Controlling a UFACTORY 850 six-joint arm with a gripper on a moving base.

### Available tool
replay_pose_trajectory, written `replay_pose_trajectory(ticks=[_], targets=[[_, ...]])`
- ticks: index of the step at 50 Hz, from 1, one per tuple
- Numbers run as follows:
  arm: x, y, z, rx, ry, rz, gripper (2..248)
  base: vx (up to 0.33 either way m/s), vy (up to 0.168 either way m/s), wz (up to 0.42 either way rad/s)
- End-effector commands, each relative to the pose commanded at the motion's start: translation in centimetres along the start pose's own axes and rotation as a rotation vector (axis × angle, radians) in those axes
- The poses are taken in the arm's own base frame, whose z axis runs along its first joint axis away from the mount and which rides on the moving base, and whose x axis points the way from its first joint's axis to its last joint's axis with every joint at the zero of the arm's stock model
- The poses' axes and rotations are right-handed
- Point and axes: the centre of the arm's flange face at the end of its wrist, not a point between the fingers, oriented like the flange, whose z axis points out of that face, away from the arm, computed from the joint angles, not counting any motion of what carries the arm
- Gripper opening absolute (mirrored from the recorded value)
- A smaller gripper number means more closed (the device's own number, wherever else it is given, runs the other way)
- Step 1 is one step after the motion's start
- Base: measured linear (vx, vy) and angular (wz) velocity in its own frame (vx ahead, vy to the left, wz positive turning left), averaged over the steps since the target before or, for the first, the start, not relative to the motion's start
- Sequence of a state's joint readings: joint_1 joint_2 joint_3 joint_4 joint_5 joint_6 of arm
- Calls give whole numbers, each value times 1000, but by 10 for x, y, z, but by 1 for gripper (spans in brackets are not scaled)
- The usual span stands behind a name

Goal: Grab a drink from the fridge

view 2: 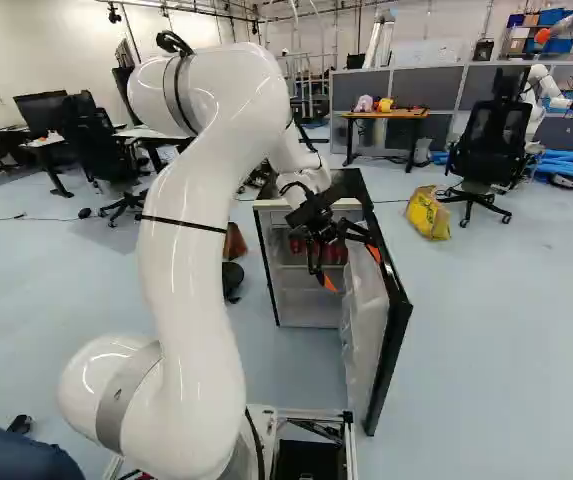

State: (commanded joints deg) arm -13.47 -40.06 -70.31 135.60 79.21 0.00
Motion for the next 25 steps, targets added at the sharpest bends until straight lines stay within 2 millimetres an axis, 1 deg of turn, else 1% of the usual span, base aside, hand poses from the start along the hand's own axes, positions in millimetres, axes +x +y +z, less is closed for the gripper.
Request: replay_pose_trajectory(ticks=[25], targets=[[-2, -67, 27, -15, -28, 91, 247, 0, 0, 0]])
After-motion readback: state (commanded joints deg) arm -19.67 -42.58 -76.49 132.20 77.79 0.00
